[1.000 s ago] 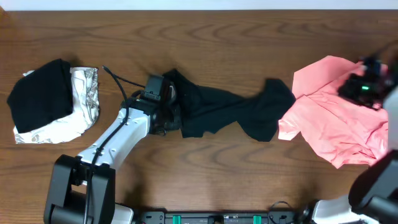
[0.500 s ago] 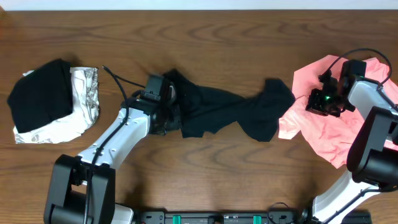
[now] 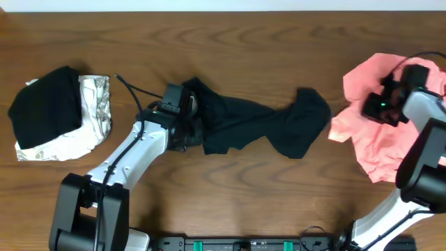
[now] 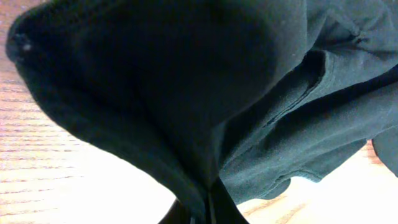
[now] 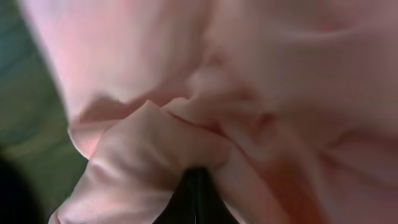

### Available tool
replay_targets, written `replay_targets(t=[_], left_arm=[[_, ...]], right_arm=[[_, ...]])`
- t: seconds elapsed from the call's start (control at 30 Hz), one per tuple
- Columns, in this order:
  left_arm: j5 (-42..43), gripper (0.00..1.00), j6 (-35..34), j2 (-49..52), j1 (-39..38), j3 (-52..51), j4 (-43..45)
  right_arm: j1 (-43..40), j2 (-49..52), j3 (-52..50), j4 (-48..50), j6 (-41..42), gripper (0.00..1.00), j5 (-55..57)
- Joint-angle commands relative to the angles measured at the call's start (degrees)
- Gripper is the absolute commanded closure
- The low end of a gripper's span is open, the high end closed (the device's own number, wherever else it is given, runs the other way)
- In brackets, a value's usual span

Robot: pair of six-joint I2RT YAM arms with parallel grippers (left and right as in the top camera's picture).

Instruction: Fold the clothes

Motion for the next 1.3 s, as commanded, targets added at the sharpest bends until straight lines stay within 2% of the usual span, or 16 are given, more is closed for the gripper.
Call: replay_targets(t=[0.0, 0.07, 0.2, 0.33, 0.6, 0.73, 0.87, 1.17, 1.27], left_arm=[[-0.5, 0.94, 1.0, -0.8, 0.2, 0.2, -0.1], [-0.5, 0.94, 1.0, -0.8, 0.2, 0.2, -0.2], [-0.5, 0.94, 1.0, -0.8, 0.2, 0.2, -0.2], [-0.5, 0.94, 1.0, -0.8, 0.2, 0.2, -0.1], [-0.5, 0.94, 1.0, -0.8, 0.2, 0.2, -0.1], [-0.5, 0.94, 1.0, -0.8, 0.2, 0.2, -0.1], [-0.5, 0.94, 1.0, -0.8, 0.2, 0.2, -0.1], [-0.5, 0.89, 1.0, -0.8, 0.2, 0.2, -0.1], [-0.5, 0.89, 1.0, -0.8, 0.2, 0.2, -0.1]], right_arm=[[-5.4, 5.8, -3.3, -0.8, 1.6, 0.99, 13.3], [-7.4, 5.8, -3.3, -0.8, 3.3, 0.99, 13.3], [-10.6, 5.6, -2.1, -1.8, 4.9, 0.93, 11.9], [-11.5, 4.1, 2.2, -6.6, 5.5, 0.91, 10.3], [-8.2, -8.7, 11.6, -13.0, 5.4, 0.86, 5.2], [-3.4, -16.7, 12.8, -12.9, 3.0, 0.83, -0.3], [4.9, -21.1, 12.8, -15.4, -0.6, 0.81, -1.7], [21.5, -17.0, 12.6, -18.1, -2.7, 0.64, 0.5], [25.0, -13.9, 12.6, -17.1, -1.7, 0.62, 0.4]])
